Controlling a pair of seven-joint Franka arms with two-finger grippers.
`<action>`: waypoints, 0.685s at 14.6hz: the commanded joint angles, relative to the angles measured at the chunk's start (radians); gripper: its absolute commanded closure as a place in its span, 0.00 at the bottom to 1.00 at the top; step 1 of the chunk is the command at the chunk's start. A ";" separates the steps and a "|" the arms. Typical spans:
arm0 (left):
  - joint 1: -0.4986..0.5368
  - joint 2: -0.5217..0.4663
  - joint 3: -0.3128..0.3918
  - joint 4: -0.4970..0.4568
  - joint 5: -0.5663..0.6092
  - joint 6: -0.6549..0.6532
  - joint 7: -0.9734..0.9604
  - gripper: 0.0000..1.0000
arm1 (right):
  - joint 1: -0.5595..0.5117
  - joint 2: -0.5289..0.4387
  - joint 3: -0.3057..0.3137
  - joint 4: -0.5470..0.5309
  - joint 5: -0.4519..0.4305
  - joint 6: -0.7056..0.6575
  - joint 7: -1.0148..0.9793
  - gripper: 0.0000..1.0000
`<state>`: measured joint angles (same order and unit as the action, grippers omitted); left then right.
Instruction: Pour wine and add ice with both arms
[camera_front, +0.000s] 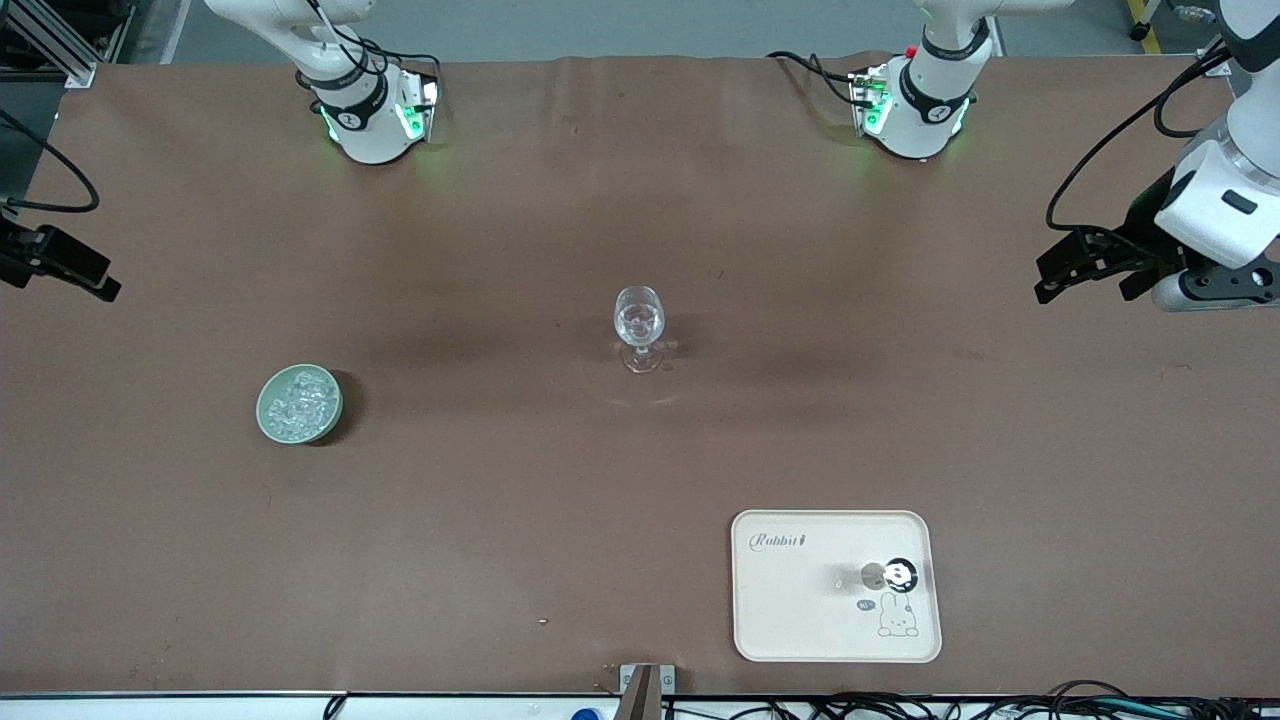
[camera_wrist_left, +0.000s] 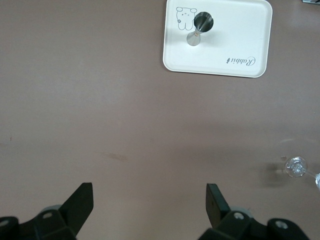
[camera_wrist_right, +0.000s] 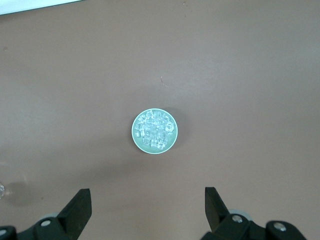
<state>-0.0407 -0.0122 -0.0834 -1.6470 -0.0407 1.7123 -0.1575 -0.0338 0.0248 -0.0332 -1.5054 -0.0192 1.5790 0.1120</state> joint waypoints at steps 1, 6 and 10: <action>-0.001 0.009 0.001 0.019 0.019 -0.026 0.019 0.01 | -0.020 -0.022 0.009 -0.021 0.022 -0.010 -0.029 0.00; 0.001 0.012 -0.002 0.019 0.024 -0.043 0.064 0.01 | -0.017 -0.023 0.007 -0.021 0.022 -0.014 -0.029 0.00; 0.002 0.011 -0.009 0.024 0.073 -0.071 0.075 0.01 | -0.017 -0.022 0.007 -0.021 0.022 -0.014 -0.029 0.00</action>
<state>-0.0403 -0.0067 -0.0853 -1.6467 0.0082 1.6699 -0.0976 -0.0378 0.0248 -0.0324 -1.5054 -0.0176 1.5654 0.0983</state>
